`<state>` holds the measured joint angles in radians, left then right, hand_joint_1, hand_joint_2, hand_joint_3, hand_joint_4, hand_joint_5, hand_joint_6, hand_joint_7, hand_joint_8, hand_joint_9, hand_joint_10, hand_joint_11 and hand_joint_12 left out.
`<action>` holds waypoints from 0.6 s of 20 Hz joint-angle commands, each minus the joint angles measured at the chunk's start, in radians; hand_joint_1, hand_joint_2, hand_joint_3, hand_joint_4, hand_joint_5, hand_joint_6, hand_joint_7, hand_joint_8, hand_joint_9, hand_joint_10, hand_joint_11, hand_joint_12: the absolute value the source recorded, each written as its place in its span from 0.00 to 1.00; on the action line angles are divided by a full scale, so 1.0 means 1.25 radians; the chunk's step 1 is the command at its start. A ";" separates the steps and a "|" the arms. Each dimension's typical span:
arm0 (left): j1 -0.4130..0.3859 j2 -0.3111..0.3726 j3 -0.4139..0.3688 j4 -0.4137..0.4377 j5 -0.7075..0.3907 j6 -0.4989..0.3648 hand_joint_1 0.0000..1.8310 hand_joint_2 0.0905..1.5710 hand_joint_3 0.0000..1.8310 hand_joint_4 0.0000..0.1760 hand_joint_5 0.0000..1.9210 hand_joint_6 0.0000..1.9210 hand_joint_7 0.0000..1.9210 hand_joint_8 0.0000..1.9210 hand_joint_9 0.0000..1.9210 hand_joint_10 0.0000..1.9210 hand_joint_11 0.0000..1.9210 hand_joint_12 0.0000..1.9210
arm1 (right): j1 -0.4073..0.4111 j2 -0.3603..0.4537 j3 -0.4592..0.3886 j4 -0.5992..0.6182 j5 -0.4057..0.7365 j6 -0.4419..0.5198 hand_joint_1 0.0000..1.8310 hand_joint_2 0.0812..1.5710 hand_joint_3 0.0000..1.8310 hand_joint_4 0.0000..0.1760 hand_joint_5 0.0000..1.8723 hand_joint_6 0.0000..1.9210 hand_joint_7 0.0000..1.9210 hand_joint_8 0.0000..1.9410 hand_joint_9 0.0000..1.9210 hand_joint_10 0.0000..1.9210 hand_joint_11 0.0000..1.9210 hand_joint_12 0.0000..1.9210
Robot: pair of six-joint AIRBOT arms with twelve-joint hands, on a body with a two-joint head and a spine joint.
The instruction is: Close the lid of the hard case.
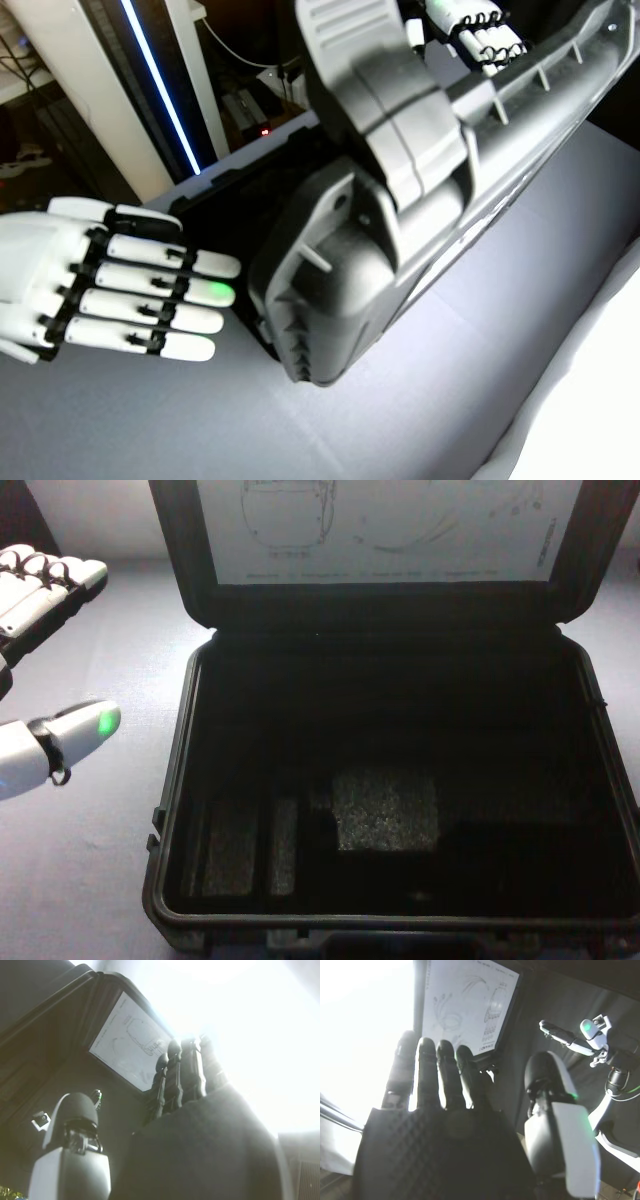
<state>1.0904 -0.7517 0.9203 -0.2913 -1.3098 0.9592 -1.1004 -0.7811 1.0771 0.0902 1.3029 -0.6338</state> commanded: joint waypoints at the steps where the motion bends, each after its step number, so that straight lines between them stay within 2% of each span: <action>1: -0.007 0.002 0.003 -0.004 -0.103 -0.005 0.02 0.83 0.01 0.00 0.05 0.00 0.06 0.00 0.06 0.00 0.02 0.04 | 0.007 0.001 0.004 0.022 0.093 0.000 0.09 0.84 0.01 0.00 0.05 0.01 0.07 0.00 0.03 0.01 0.02 0.11; 3: -0.007 0.001 0.003 -0.004 -0.103 -0.006 0.00 0.82 0.00 0.00 0.05 0.00 0.06 0.00 0.06 0.00 0.02 0.05 | 0.007 0.001 0.004 0.022 0.092 0.000 0.09 0.84 0.01 0.00 0.05 0.01 0.07 0.00 0.04 0.01 0.02 0.11; 6: -0.007 -0.001 0.008 -0.006 -0.097 -0.007 0.04 0.82 0.00 0.00 0.05 0.00 0.07 0.00 0.06 0.00 0.04 0.06 | 0.007 0.001 0.007 0.025 0.086 0.000 0.10 0.84 0.00 0.00 0.06 0.01 0.08 0.00 0.05 0.01 0.04 0.11; 9: -0.025 -0.009 0.033 -0.025 -0.068 -0.008 0.04 0.84 0.01 0.00 0.04 0.00 0.06 0.00 0.06 0.00 0.01 0.04 | 0.007 0.001 0.022 0.054 0.063 0.000 0.09 0.84 0.00 0.00 0.07 0.00 0.08 0.00 0.05 0.00 0.04 0.07; 12: -0.107 -0.046 0.091 -0.025 0.014 -0.013 0.18 0.91 0.01 0.00 0.03 0.00 0.03 0.00 0.04 0.00 0.01 0.04 | 0.039 -0.005 0.060 0.077 0.001 0.000 0.09 0.83 0.00 0.00 0.09 0.00 0.09 0.00 0.07 0.00 0.05 0.06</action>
<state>0.9485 -0.8177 1.0431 -0.3305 -1.1927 0.9436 -1.0500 -0.7925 1.1568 0.1600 1.1927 -0.6342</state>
